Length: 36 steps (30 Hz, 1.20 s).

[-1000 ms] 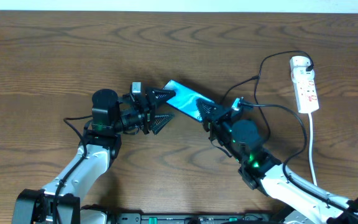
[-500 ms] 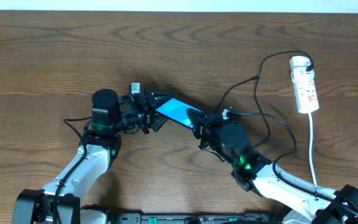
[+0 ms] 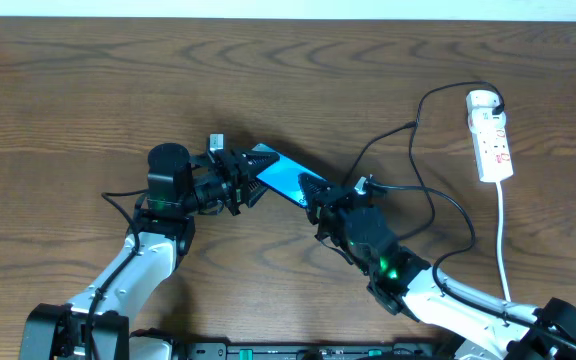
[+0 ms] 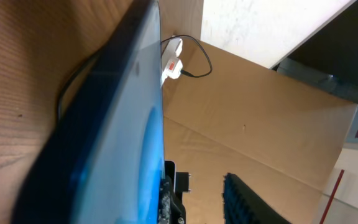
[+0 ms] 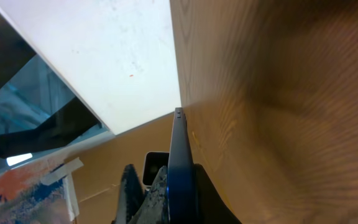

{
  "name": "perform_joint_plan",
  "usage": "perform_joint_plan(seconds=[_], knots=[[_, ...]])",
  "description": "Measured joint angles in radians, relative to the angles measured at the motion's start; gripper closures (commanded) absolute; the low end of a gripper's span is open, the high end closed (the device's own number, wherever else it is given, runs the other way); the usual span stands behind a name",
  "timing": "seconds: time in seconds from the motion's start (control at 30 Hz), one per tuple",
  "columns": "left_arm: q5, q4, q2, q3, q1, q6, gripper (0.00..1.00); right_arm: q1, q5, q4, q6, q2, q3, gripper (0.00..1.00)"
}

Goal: Plug charger to phone and switch on socket
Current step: 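Hold the phone with the left gripper and release the right gripper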

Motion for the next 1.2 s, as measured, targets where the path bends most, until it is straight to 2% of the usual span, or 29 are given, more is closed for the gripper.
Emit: perform_joint_plan(seconds=[0.2,0.33,0.7,0.73,0.83,0.9,1.0,1.07,1.2], knots=[[-0.031,0.0,0.0,0.0,-0.034,-0.001,0.61,0.012,0.03,0.004,-0.021,0.0,0.0,0.99],[-0.047,-0.002,0.0,0.0,-0.053,0.0,0.69,0.013,0.034,0.005,-0.026,0.0,0.0,0.99],[-0.049,-0.008,0.001,-0.005,-0.056,0.0,0.82,0.035,0.066,0.014,-0.038,-0.002,0.0,0.99],[-0.049,-0.009,0.002,-0.005,-0.056,0.0,0.87,0.035,0.066,0.014,-0.038,-0.002,0.0,0.99],[-0.048,-0.011,0.005,-0.006,-0.056,0.002,0.92,0.035,0.071,0.015,-0.038,-0.002,0.002,0.99],[-0.048,-0.008,0.005,-0.007,-0.056,0.007,0.92,0.036,0.072,0.016,-0.028,-0.003,0.002,0.98],[-0.048,-0.003,0.005,-0.007,-0.056,0.021,0.92,0.036,0.073,0.015,-0.017,-0.005,0.002,0.94],[-0.048,-0.003,0.005,-0.007,-0.056,0.02,0.92,0.036,0.07,0.012,-0.019,-0.005,0.002,0.84],[-0.049,-0.005,0.005,-0.007,-0.057,0.015,0.92,0.04,0.045,-0.01,-0.044,-0.005,0.002,0.71]])
